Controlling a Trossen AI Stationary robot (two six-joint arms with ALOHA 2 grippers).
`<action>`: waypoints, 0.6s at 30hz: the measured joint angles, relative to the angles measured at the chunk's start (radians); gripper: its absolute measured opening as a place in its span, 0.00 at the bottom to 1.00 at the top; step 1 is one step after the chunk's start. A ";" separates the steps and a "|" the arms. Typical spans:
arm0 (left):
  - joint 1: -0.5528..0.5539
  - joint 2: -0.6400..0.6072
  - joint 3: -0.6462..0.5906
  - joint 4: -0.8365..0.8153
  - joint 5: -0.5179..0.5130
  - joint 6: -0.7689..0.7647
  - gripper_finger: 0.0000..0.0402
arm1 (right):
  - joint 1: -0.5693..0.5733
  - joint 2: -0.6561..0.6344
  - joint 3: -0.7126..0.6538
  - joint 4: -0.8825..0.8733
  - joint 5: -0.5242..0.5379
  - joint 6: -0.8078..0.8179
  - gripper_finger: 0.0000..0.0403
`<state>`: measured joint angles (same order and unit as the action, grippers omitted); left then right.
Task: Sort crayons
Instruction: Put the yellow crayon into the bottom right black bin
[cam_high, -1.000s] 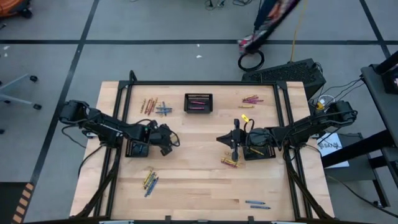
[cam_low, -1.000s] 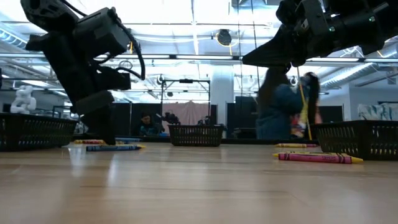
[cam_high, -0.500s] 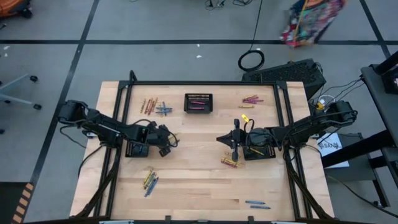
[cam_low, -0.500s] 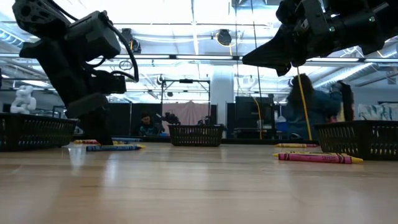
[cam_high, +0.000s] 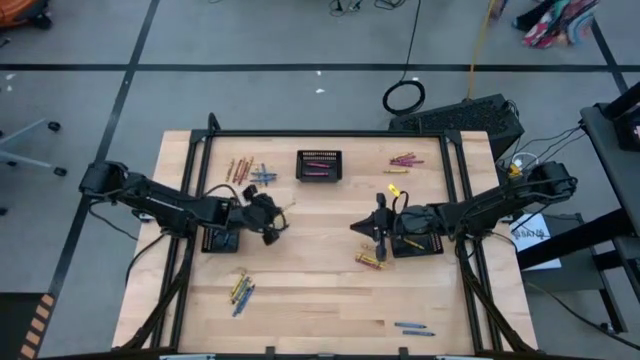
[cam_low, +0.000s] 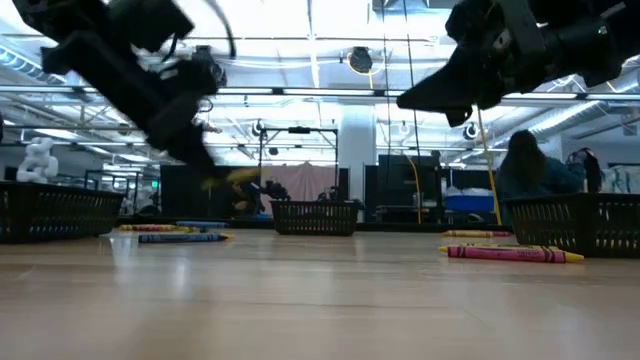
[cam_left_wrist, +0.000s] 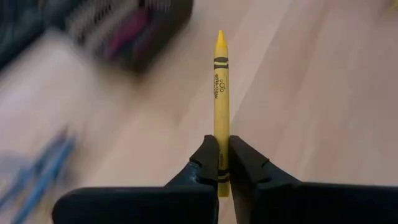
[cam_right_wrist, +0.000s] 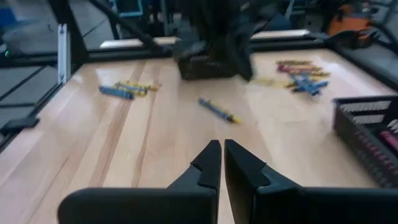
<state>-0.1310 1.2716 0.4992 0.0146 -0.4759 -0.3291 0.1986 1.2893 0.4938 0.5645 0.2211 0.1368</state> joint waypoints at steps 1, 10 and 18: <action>0.000 -0.007 0.000 0.066 0.000 0.037 0.03 | 0.000 0.021 0.000 0.030 -0.017 0.000 0.02; -0.001 0.033 0.001 0.695 0.248 0.310 0.03 | 0.000 0.228 0.000 0.484 -0.010 -0.046 0.14; 0.000 0.096 0.002 0.911 0.329 0.345 0.03 | -0.003 0.265 0.026 0.785 0.015 -0.136 0.27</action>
<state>-0.1314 1.3672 0.5011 0.9258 -0.1473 0.0161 0.1958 1.5547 0.5201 1.3498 0.2362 0.0013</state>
